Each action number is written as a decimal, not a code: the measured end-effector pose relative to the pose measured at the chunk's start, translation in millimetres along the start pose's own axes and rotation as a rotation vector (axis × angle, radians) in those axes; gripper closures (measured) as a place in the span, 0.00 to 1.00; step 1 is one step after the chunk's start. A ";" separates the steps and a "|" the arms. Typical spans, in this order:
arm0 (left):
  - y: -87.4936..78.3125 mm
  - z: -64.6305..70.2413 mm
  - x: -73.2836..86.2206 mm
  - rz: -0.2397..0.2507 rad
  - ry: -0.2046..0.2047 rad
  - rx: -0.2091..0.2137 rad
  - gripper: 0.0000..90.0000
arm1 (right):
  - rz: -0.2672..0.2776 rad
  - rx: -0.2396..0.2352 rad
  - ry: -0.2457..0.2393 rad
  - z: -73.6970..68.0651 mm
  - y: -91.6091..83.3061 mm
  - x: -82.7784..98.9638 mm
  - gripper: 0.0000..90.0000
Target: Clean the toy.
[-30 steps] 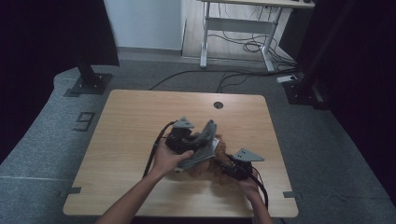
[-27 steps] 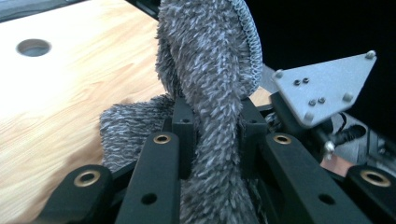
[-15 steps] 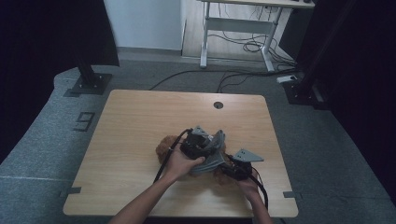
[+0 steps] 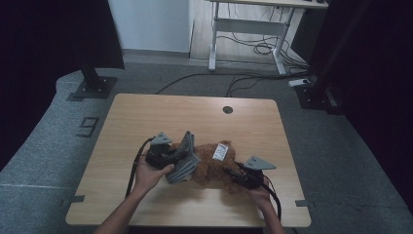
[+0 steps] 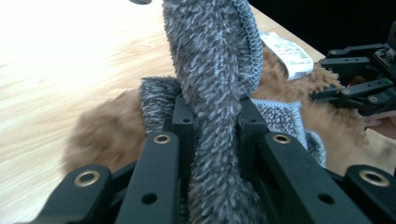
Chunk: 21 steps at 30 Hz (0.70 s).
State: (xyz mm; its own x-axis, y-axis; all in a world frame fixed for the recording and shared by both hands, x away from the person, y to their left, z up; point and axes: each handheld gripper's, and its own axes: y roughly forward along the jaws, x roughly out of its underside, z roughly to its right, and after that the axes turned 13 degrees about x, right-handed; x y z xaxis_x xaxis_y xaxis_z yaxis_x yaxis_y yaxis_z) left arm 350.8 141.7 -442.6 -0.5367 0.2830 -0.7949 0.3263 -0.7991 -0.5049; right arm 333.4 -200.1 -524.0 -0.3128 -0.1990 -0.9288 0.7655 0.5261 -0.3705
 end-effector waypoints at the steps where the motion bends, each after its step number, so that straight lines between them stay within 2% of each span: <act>1: -3.6 -1.0 2.1 0.005 -0.001 -0.003 0.83 | -0.002 0.000 -0.001 0.0 -0.2 0.0 0.68; 8: -21.2 -12.3 12.8 0.019 -0.027 -0.021 0.82 | -0.004 -0.001 0.000 0.0 -0.6 0.5 0.68; 10: -26.7 -17.5 15.0 0.021 -0.036 -0.040 0.82 | -0.002 -0.001 0.001 0.1 -0.4 0.5 0.68; 14: -35.9 -28.6 19.5 0.031 -0.073 -0.064 0.82 | -0.004 -0.001 0.003 0.8 -0.5 0.8 0.68; 15: -37.9 -30.5 20.0 0.039 -0.086 -0.059 0.82 | -0.005 0.000 0.006 1.1 -0.5 0.9 0.68; 17: -39.9 -30.5 17.5 0.061 -0.110 -0.018 0.83 | -0.001 -0.001 0.016 1.9 -0.1 1.5 0.68; 21: -33.3 -12.3 -2.7 0.082 -0.077 0.023 0.83 | 0.001 0.000 0.022 2.9 0.0 2.3 0.68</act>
State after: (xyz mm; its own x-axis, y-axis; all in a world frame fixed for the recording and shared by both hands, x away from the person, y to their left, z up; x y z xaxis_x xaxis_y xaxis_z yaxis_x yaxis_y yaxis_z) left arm 351.0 174.1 -427.8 -0.5674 0.1750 -0.8046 0.3540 -0.8304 -0.4302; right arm 334.3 -202.9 -526.2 -0.3243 -0.1803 -0.9286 0.7659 0.5262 -0.3696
